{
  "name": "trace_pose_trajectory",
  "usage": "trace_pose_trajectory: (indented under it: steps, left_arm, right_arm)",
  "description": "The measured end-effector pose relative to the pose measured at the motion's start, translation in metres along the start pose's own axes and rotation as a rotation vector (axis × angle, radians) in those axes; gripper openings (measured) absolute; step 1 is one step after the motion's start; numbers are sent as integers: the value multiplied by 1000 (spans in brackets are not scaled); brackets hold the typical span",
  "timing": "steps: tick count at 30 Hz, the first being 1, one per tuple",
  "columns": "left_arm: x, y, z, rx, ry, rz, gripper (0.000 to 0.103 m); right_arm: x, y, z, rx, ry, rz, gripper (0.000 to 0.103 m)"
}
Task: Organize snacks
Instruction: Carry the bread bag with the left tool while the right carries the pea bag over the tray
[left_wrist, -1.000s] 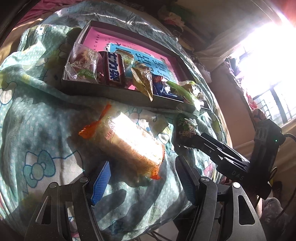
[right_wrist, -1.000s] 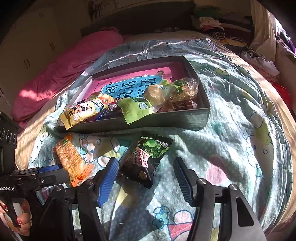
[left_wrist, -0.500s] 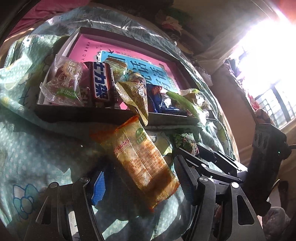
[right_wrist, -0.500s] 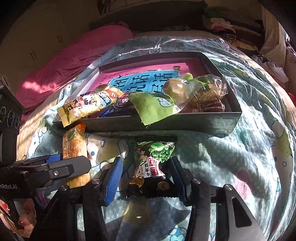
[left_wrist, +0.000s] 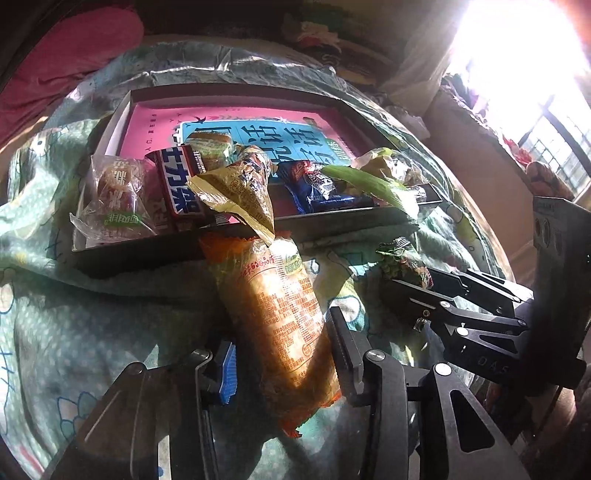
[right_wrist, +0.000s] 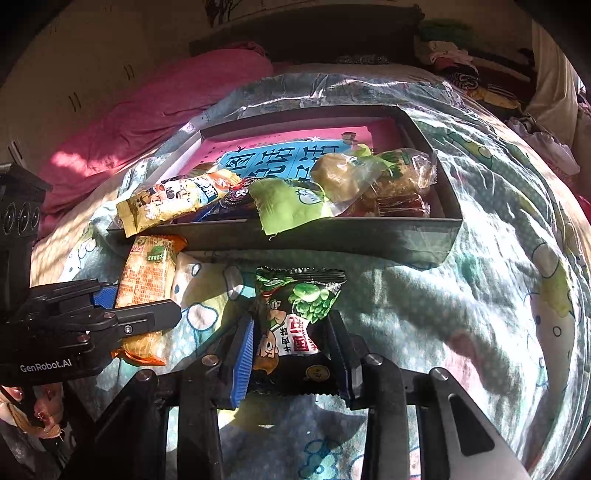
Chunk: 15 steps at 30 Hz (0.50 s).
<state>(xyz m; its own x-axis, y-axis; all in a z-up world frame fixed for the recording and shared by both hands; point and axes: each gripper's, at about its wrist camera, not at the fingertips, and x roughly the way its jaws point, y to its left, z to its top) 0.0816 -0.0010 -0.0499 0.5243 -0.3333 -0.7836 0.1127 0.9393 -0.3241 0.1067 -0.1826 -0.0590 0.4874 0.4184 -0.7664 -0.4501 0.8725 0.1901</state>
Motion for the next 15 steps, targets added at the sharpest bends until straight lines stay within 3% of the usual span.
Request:
trace_pose_trajectory:
  steps: [7,13,15]
  left_arm:
    - [-32,13,3,-17,-65,-24,25]
    - [-34,16,1,-31,-58,-45,24]
    - [-38,13,0,-22,-70,-56,24]
  right_arm:
    - [-25,-27,0,89,-50,-13,38]
    - [-33,-32,3,108,-68,-23,37]
    - [-35,-29,4,106,-70,-18,32]
